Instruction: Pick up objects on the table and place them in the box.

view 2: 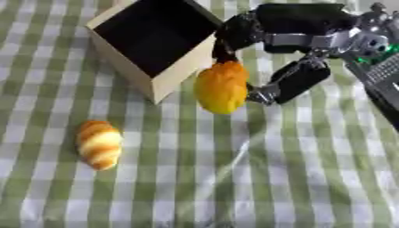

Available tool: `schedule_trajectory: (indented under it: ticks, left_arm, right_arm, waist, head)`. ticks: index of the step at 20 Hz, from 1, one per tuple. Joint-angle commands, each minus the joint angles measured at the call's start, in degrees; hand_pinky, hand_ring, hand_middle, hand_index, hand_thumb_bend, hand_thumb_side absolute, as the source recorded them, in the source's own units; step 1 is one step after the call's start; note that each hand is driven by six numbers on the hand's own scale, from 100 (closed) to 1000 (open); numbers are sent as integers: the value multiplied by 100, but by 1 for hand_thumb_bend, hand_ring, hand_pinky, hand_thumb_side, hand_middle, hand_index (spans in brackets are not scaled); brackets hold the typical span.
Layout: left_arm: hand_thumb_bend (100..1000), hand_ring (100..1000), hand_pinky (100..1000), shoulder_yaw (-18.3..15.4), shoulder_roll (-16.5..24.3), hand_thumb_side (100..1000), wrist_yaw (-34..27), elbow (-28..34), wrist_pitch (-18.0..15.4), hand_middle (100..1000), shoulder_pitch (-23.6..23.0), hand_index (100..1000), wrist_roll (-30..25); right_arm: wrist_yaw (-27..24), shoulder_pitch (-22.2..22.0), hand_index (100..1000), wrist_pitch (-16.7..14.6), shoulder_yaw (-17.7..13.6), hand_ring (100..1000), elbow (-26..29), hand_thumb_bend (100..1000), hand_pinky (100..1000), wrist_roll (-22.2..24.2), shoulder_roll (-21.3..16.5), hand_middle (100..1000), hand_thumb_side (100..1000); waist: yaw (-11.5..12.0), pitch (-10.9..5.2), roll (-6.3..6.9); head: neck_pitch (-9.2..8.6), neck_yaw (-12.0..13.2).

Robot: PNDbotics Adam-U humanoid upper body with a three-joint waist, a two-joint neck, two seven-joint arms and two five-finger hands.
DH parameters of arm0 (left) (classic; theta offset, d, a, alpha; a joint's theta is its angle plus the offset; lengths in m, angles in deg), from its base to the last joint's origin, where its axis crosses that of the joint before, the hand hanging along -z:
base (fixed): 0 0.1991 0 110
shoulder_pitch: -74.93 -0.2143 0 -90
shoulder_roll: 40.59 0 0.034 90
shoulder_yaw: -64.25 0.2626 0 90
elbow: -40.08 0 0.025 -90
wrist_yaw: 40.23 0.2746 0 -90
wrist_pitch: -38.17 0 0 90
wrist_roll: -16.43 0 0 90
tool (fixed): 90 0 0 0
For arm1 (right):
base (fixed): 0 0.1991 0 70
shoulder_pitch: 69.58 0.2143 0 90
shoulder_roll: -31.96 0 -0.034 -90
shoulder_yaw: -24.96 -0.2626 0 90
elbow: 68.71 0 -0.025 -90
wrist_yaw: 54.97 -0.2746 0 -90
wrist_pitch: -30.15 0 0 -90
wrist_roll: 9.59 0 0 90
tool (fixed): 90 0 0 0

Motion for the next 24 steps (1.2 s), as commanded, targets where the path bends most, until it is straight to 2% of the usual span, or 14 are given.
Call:
schedule_trajectory:
  ticks: [1, 6, 12, 18, 24]
  left_arm:
    - [100, 700, 787, 11, 162, 661, 19, 90, -12, 806, 88, 861, -21]
    - [100, 700, 787, 24, 170, 660, 13, 90, -26, 807, 121, 861, -39]
    - [100, 700, 787, 72, 181, 659, -10, 90, -62, 806, 213, 860, -89]
    - [100, 700, 788, 186, 169, 659, -83, 90, -66, 807, 314, 861, -233]
    - [100, 700, 788, 307, 130, 659, -215, 90, -99, 806, 571, 861, -387]
  right_arm:
    - [-118, 126, 654, 25, -110, 753, 11, 100, 890, -21, -212, 424, 141]
    - [-182, 291, 649, 129, -137, 737, -44, 100, 874, -104, -184, 415, 143]
    - [29, 782, 645, 524, -191, 721, -439, 100, 865, -516, -60, 405, 130]
    - [364, 1229, 646, 776, -217, 721, -1040, 100, 866, -1068, 2, 401, 113]
    - [959, 1672, 651, 892, -235, 726, -1876, 100, 864, -1583, 139, 411, 105]
  waist:
    - [13, -94, 17]
    - [35, -51, 15]
    - [137, 19, -4]
    - [368, 61, -109]
    - [797, 168, -267]
  head:
    - [-89, -6]
    - [-147, -23]
    - [-269, -184]
    - [-355, -490]
    - [-506, -899]
